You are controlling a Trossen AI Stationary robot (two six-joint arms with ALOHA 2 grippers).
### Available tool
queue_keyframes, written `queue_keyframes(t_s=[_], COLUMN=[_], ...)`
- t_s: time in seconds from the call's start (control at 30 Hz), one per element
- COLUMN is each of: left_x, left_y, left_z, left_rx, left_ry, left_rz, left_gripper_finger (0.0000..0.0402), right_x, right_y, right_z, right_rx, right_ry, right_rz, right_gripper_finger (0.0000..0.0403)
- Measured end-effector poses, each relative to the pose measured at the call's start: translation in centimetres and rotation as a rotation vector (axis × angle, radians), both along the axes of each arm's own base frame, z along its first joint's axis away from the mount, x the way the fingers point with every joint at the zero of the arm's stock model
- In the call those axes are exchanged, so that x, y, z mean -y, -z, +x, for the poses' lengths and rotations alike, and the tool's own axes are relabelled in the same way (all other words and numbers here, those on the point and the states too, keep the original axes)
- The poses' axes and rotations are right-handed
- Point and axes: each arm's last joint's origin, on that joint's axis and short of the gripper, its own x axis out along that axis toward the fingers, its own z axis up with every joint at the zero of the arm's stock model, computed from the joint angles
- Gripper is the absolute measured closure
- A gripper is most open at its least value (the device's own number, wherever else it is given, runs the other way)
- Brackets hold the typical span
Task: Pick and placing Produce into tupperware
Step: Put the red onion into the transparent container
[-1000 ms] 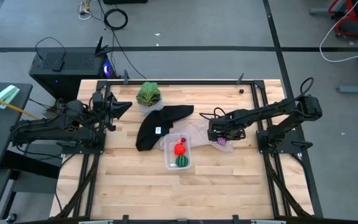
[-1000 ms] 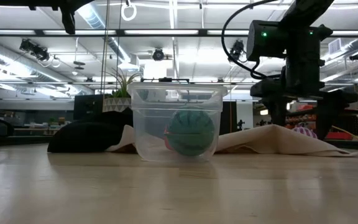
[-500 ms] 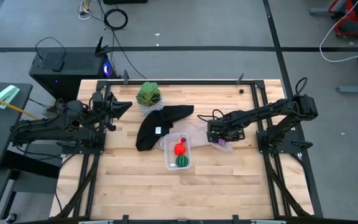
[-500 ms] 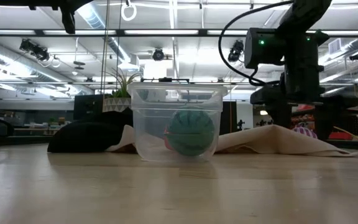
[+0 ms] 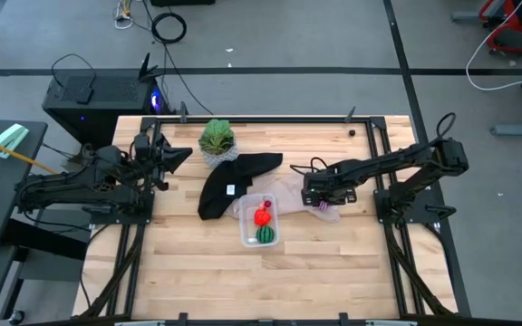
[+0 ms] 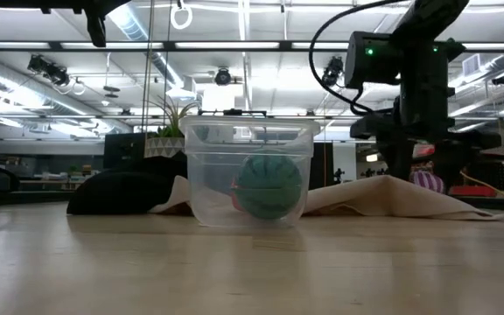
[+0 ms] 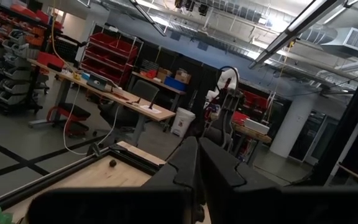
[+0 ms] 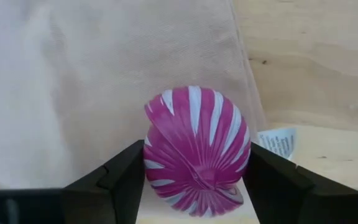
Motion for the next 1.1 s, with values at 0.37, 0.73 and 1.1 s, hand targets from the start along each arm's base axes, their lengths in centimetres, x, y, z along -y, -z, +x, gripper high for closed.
queue_keyframes(t_s=[0.37,0.73,1.1], left_x=[0.0,0.0,0.0], left_y=[0.0,0.0,0.0], left_z=[0.0,0.0,0.0], left_rx=[0.001,0.001,-0.001], left_ry=[0.001,0.000,-0.002], left_rz=[-0.002,-0.001,0.009], left_gripper_finger=[0.0389,0.0388,0.0378], right_x=[-0.8,-2.1,-4.4], right_y=[-9.5,-22.7,-15.1], right_z=[3.4,10.7,16.3], right_rx=[0.453,0.967,0.583], right_ry=[-0.169,-0.526,-0.973], right_rz=[-0.107,-0.493,-0.430], right_gripper_finger=[0.0153,0.0151,0.0151])
